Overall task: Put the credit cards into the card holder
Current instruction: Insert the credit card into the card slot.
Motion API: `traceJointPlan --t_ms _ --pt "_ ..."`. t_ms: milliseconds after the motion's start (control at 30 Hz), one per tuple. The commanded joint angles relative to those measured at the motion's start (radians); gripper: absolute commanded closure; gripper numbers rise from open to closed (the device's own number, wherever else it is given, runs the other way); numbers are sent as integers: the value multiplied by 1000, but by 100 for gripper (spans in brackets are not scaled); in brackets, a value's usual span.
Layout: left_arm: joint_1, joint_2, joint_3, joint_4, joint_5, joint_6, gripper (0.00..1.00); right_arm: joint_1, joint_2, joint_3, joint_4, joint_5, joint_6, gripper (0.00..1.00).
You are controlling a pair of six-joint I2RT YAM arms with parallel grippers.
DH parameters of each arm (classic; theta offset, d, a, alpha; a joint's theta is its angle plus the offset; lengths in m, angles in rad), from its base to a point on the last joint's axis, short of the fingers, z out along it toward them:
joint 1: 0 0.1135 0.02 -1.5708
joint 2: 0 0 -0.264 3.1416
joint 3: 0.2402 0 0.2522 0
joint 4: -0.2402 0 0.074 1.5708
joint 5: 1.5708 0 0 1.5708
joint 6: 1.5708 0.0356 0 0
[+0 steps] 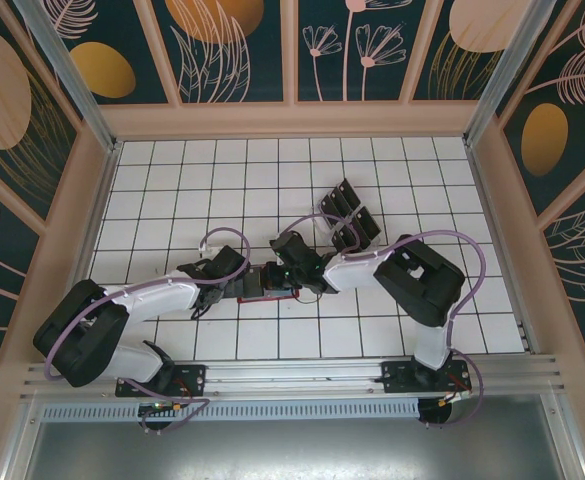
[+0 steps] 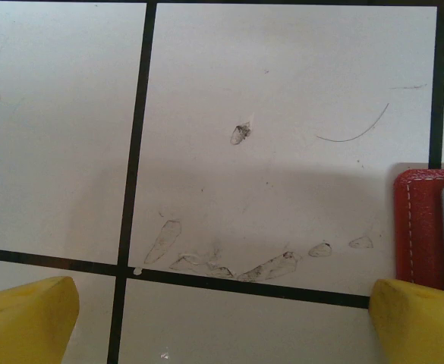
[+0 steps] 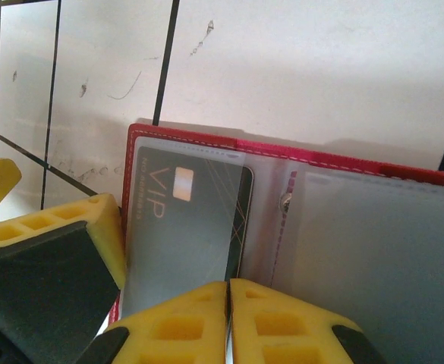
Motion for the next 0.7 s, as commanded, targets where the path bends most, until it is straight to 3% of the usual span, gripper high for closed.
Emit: traceJointPlan --t_ms 0,233,433,667 --pt "4 16 -17 22 25 -5 2 16 29 30 -5 -32 -15 90" --pt "4 9 -6 15 16 -2 2 15 20 36 -2 -43 -15 88" --pt "4 -32 34 -34 -22 15 2 4 -92 3 -25 -7 -22 69" --pt "3 -81 98 -94 -44 38 1 -26 -178 -23 -112 53 -76 58"
